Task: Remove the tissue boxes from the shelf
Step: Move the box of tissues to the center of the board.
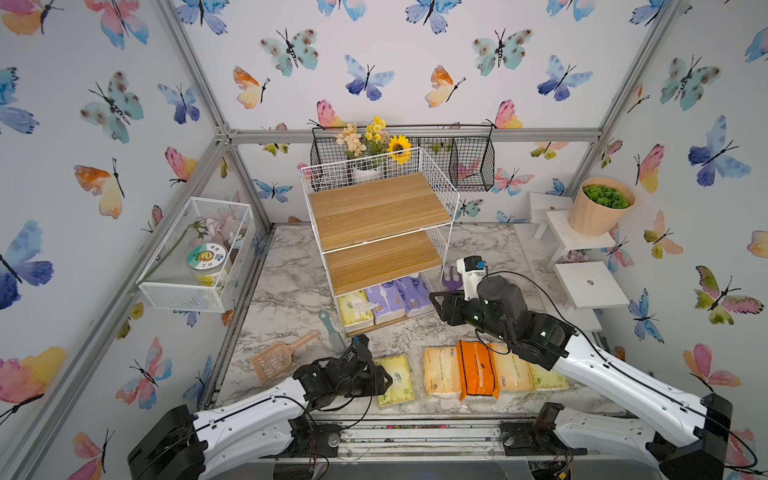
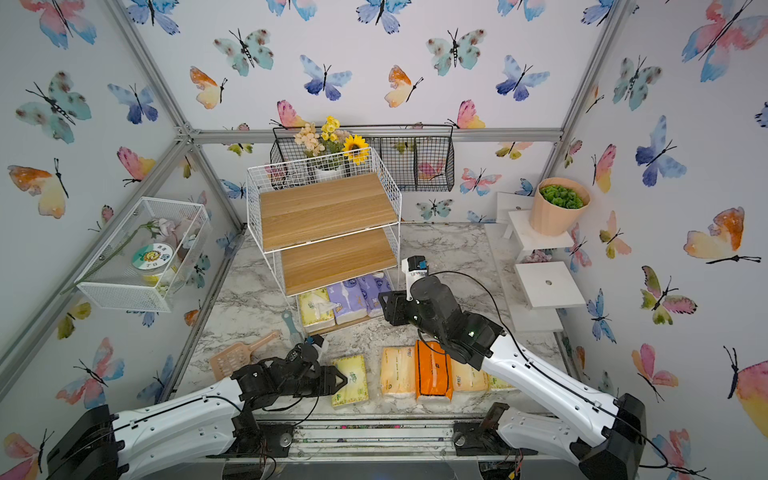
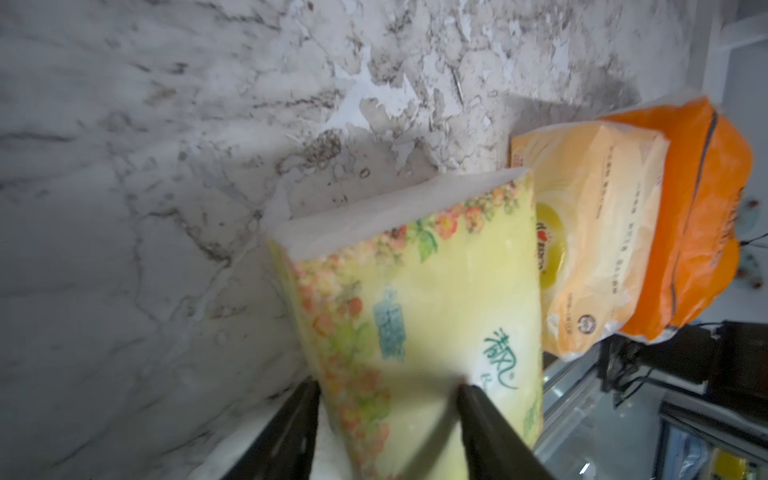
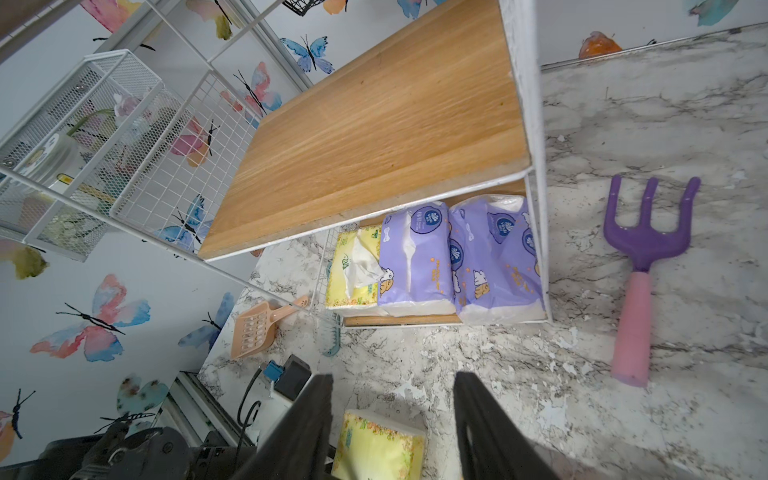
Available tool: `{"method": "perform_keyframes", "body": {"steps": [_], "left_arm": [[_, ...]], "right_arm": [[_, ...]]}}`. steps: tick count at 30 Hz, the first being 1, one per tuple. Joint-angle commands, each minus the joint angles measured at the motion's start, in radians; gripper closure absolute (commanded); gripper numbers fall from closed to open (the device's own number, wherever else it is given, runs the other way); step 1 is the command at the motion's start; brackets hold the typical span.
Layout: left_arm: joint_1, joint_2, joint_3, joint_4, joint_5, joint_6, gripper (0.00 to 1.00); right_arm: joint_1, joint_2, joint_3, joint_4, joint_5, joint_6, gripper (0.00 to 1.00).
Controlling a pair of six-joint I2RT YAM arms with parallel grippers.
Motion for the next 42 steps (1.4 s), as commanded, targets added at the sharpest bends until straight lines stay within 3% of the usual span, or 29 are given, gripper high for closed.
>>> {"method": "perform_keyframes", "body": {"steps": [1,8,29,33,35,40,42], "left_arm": [[0.003,0.038,0.005,0.116,0.042,0.017,0.58],[-0.005,0.137,0.019,0.212,0.048,-0.003,0.68],[-0.22,0.458,0.193,0.462,-0.158,-0.201,0.67],[-0.253,0.475,0.196,0.467,-0.217,-0.269,0.63],[-0.263,0.442,0.174,0.46,-0.267,-0.307,0.55],[-0.275,0.263,0.136,0.272,-0.466,-0.383,0.36],[-0.276,0.173,0.113,0.2,-0.533,-0.414,0.35]], "right_arm": [[-0.002,-0.002,-0.027,-0.001,-0.038,0.004,0.49],[-0.002,0.006,-0.035,0.005,-0.047,0.011,0.5],[-0.002,-0.037,-0.05,-0.044,0.004,0.055,0.5],[-0.002,-0.042,-0.06,-0.067,0.045,0.098,0.5],[-0.002,-0.043,-0.081,-0.05,0.045,0.137,0.49],[-0.002,-0.013,-0.17,0.067,0.008,0.241,0.49],[-0.002,0.009,-0.19,0.1,0.012,0.28,0.49]]}}
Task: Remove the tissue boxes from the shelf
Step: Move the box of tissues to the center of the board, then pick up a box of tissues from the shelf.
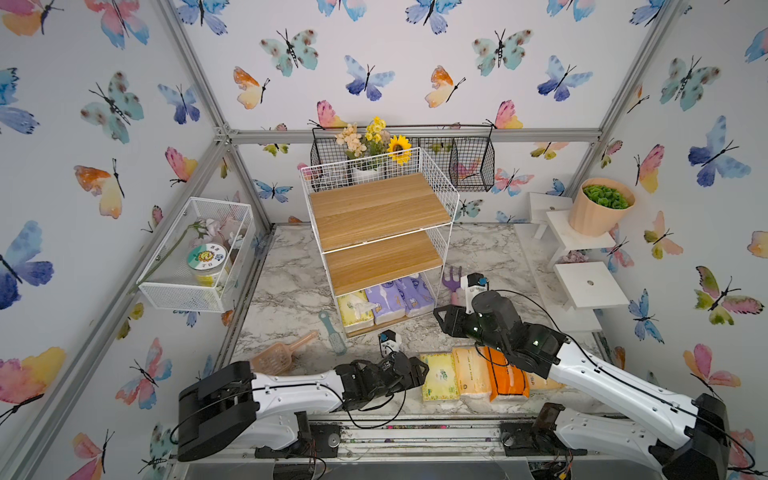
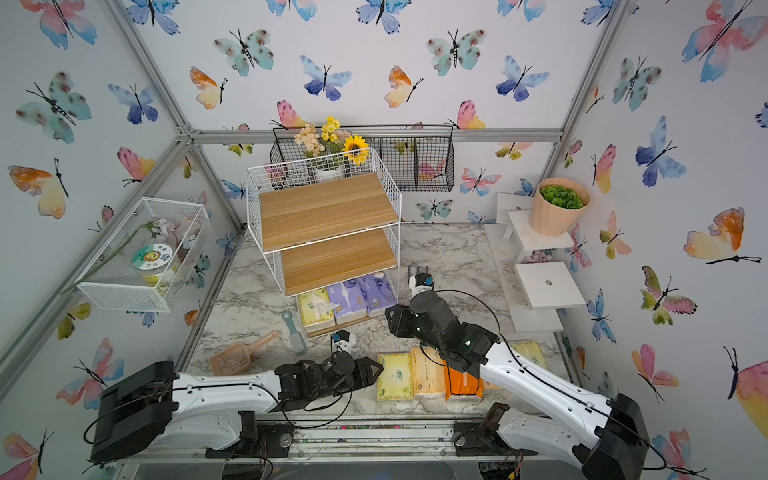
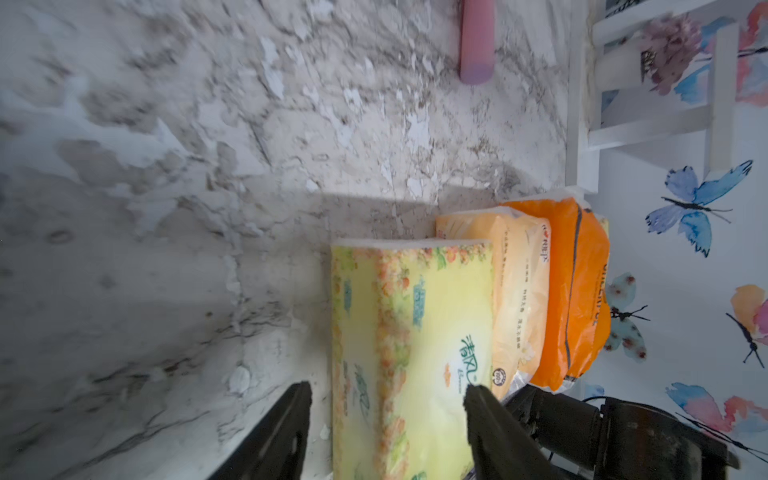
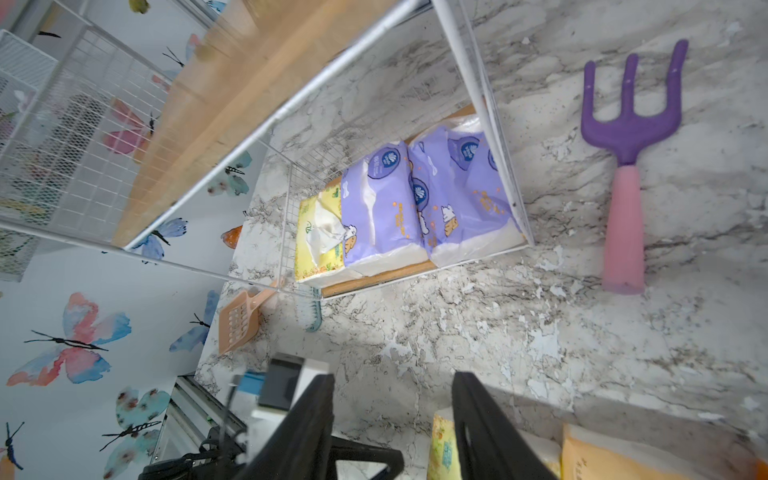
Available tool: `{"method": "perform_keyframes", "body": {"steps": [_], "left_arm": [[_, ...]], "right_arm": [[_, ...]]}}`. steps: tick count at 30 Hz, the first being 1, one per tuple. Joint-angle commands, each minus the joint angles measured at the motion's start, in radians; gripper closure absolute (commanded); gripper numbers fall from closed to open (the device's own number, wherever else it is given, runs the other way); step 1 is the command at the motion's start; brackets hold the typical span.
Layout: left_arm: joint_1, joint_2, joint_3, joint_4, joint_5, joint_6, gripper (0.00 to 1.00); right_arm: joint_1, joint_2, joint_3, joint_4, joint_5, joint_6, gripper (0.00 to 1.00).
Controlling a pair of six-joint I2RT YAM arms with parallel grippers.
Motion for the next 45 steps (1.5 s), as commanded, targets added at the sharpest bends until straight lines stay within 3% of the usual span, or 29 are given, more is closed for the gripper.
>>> {"method": "perform_keyframes", "body": {"steps": [1,6,12,28,40,45], "left_arm": [[0.002,-0.156,-0.033,-0.174,-0.213,-0.081,0.35],[0.027,-0.383,-0.087,-0.294,-0.356,-0.093,0.35],[0.097,-0.575,-0.126,-0.334,-0.339,-0.074,0.35],[0.115,-0.727,-0.186,-0.36,-0.361,-0.127,0.35],[0.117,-0.817,-0.178,-0.465,-0.413,-0.173,0.36],[0.116,-0.823,-0.18,-0.464,-0.419,-0.181,0.36]], "right_arm": [[-0.002,0.036,-0.033,0.09,0.013,0.11,0.49],[-0.002,0.12,-0.101,0.23,0.037,0.279,0.47],[-0.002,0.268,-0.118,0.347,0.061,0.445,0.47],[-0.012,0.567,0.022,0.443,0.131,0.537,0.51],[-0.034,0.682,0.083,0.438,0.181,0.578,0.71],[-0.045,0.696,0.084,0.445,0.185,0.583,0.87]]}}
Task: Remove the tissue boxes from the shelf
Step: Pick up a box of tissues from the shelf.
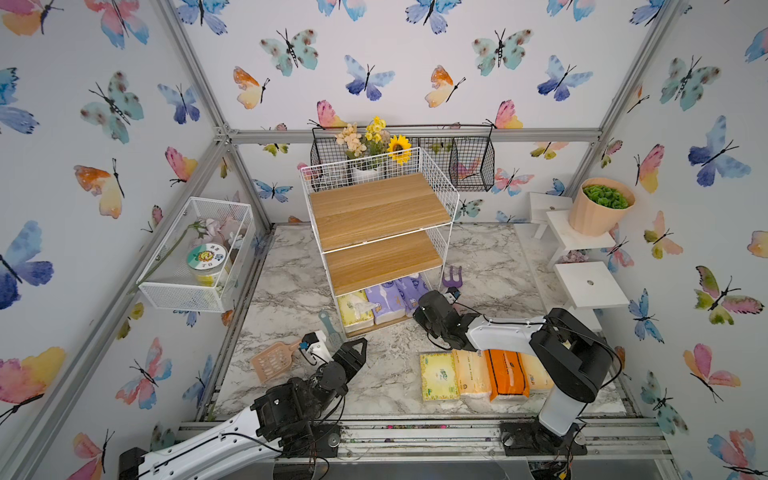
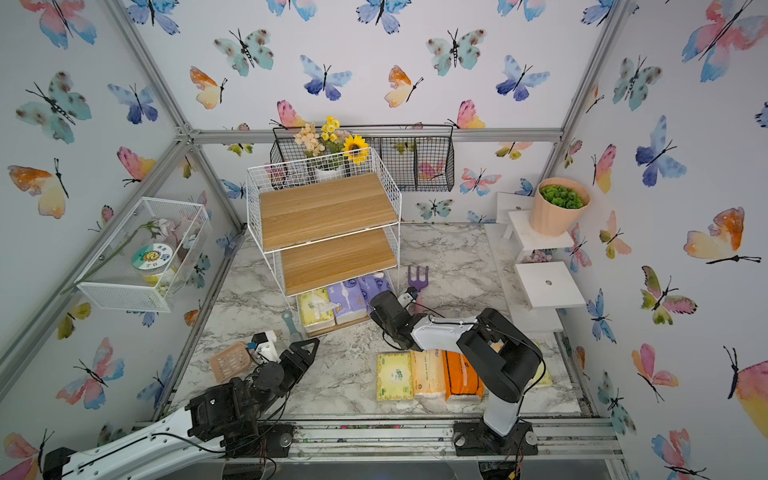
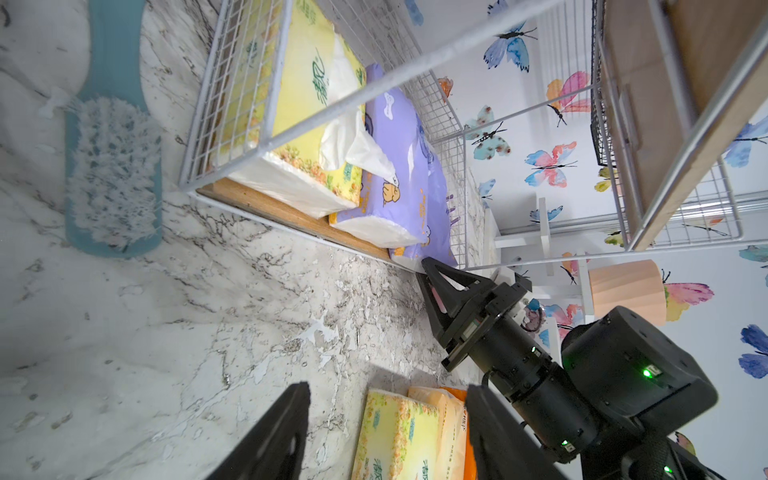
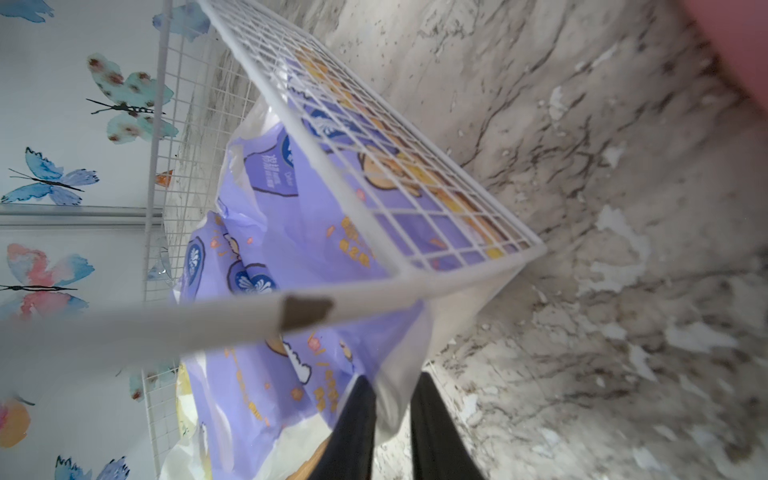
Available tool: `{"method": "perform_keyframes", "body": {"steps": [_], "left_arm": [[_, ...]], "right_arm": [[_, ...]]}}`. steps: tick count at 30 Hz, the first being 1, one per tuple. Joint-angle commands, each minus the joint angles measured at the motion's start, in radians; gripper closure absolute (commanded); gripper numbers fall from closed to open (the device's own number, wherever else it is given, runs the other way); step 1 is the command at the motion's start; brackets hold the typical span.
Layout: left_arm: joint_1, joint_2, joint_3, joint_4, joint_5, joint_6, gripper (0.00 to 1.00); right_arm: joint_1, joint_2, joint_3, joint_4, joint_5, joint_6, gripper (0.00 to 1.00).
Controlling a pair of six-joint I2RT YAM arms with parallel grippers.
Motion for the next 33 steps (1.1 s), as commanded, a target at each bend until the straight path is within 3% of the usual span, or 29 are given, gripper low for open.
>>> {"method": "perform_keyframes", "body": {"steps": [1,3,10,16,21,33], "left_arm": [[0.005,-0.007,0.003,-0.018,-0.04,-0.009,0.35],[0.005,-0.002,-0.001,0.006,-0.037,-0.002,0.35],[0.009,0.091,-0.013,0.197,-0.007,0.042,0.21],[0.112,0.247,-0.006,0.413,0.175,0.068,0.12],[0.134,0.38,0.038,0.519,0.218,0.083,0.09],[0.133,0.636,0.094,0.691,0.247,-0.101,0.06]], "right_arm": [[-0.008,0.007,0.011,0.006,0.037,0.003,0.92],[-0.008,-0.006,0.006,0.008,0.028,-0.005,0.98],[-0.008,-0.094,-0.016,-0.022,-0.026,-0.037,0.98],[-0.008,-0.201,-0.077,-0.058,-0.067,-0.062,0.98],[-0.008,-0.296,-0.115,-0.101,-0.111,-0.079,0.98],[-0.008,-0.499,-0.174,-0.207,-0.146,-0.124,0.98]]}}
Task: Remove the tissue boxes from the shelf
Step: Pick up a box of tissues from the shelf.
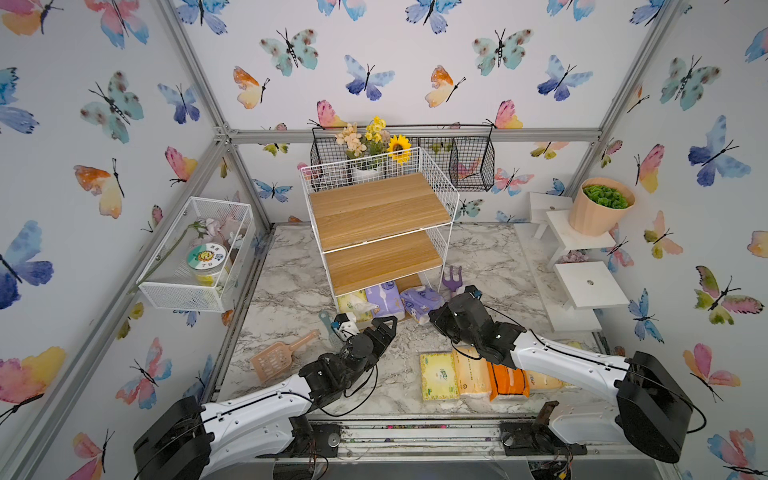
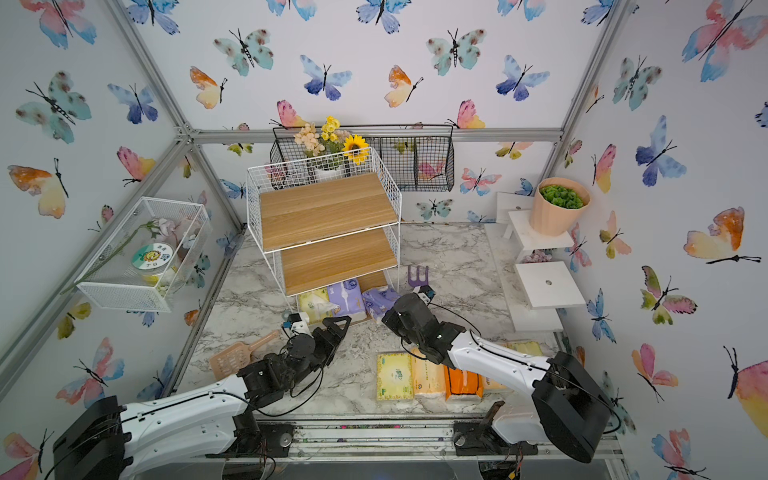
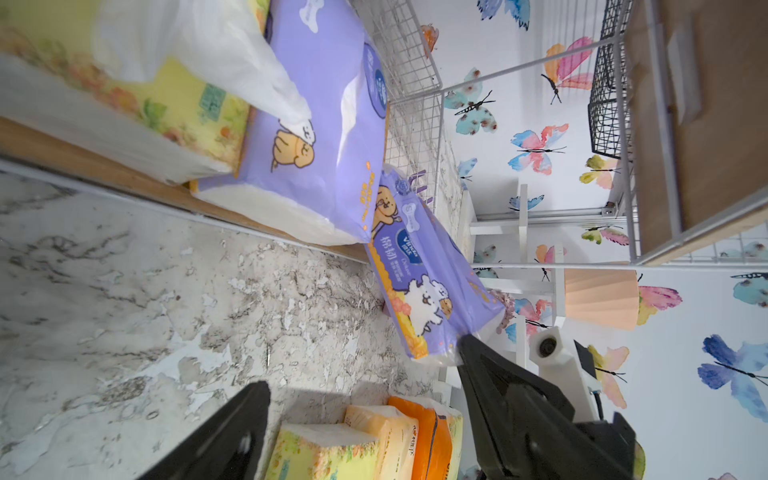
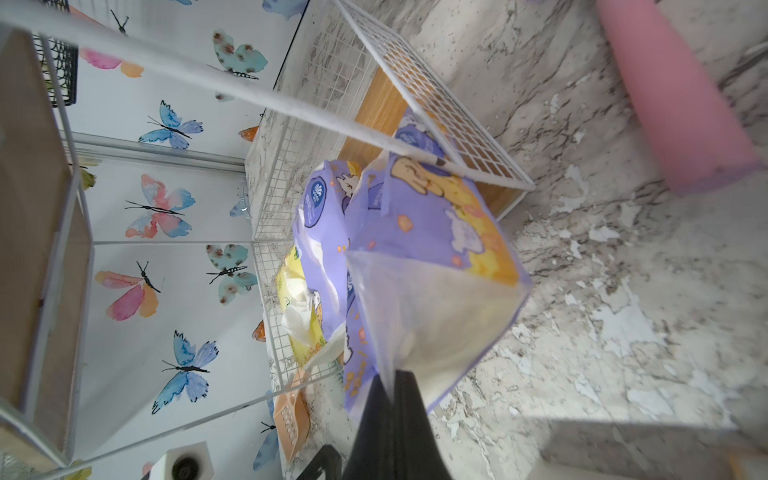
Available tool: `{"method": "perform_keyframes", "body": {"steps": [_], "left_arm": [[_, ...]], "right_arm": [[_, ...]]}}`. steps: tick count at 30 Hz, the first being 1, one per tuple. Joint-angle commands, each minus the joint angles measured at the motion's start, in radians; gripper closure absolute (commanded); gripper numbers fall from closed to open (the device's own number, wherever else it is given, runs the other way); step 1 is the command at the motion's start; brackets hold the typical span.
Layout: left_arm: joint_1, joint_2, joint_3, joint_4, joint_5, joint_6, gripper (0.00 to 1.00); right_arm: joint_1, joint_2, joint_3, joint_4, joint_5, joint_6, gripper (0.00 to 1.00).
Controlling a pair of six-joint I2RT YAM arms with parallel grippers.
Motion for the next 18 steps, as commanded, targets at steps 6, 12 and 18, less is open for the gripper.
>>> {"method": "perform_keyframes", "body": {"steps": [6,12,18], "left_arm": [[0.003,0.163,0.054,0.217,0.08,-0.145,0.04],[0.002,0.299,0.106,0.35,0.12,-0.212,0.03],[0.005,0.421,0.16,0.423,0.177,-0.298,0.05]], "right_arm": [[-0.005,-0.123,-0.042,-0.074,-0.056,-0.042,0.98],[-0.005,-0.208,-0.062,-0.12,-0.088,-0.063,0.98],[-0.005,-0.291,-0.092,-0.13,-0.145,-0.064,0.98]]}}
